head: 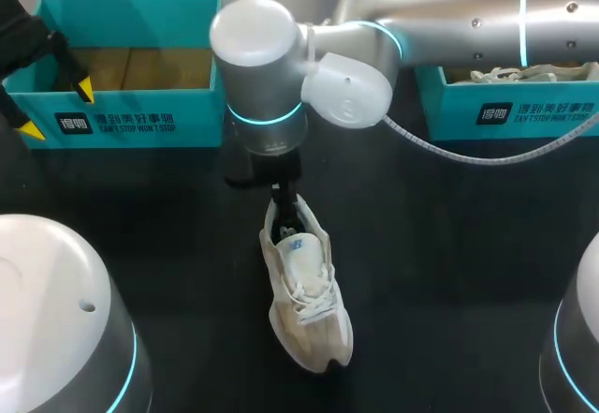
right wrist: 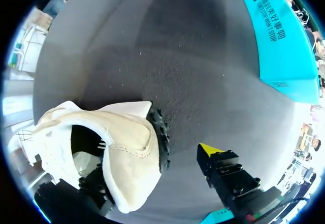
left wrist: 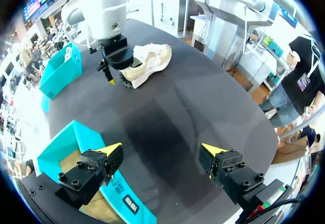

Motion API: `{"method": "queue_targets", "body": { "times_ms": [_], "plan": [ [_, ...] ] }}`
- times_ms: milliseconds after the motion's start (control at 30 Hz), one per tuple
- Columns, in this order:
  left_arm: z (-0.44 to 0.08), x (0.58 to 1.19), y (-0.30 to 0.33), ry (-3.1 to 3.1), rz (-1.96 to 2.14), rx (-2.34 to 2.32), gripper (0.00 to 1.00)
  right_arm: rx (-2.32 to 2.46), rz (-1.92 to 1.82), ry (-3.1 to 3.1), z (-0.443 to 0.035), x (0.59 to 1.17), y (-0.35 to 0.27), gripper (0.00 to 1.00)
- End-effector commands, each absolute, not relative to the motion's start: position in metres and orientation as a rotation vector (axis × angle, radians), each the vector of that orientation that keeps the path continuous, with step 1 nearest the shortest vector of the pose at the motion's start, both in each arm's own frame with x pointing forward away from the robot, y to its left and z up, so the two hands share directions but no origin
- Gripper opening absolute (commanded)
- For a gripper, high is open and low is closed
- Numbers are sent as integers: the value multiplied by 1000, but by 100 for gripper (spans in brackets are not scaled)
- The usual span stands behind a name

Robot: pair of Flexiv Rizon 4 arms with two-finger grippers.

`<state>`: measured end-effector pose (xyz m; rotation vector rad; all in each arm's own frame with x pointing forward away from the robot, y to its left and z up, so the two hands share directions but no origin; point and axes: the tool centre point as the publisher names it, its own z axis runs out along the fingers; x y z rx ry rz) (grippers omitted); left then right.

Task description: Take the shoe out of the shoebox, open the shoe tongue, remove and reinsert the insole, then place the shoe into the shoebox

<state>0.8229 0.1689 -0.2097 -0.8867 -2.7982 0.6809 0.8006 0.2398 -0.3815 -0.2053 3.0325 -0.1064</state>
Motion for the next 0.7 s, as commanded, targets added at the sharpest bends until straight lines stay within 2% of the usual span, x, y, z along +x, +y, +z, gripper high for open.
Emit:
{"method": "queue_targets", "body": {
  "times_ms": [33, 133, 200, 300, 367, 700],
  "plan": [
    [-209, 824, 170, -2795, 678, -888, 100, -203, -105, 3038, -386, 800, 239, 51],
    [-209, 824, 170, -2795, 678, -888, 100, -202, -108, 3043, -389, 798, 238, 58],
    [-209, 824, 170, -2795, 678, -888, 100, -201, -108, 3046, -389, 798, 238, 50],
    [-209, 824, 170, -2795, 678, -888, 100, -201, -109, 3045, -388, 797, 238, 46],
    [-209, 824, 170, -2795, 678, -888, 100, -200, -112, 3045, -388, 797, 238, 0],
    [-209, 824, 170, -2795, 678, -888, 100, -149, -161, 3018, -366, 794, 231, 0]
  ]
}}
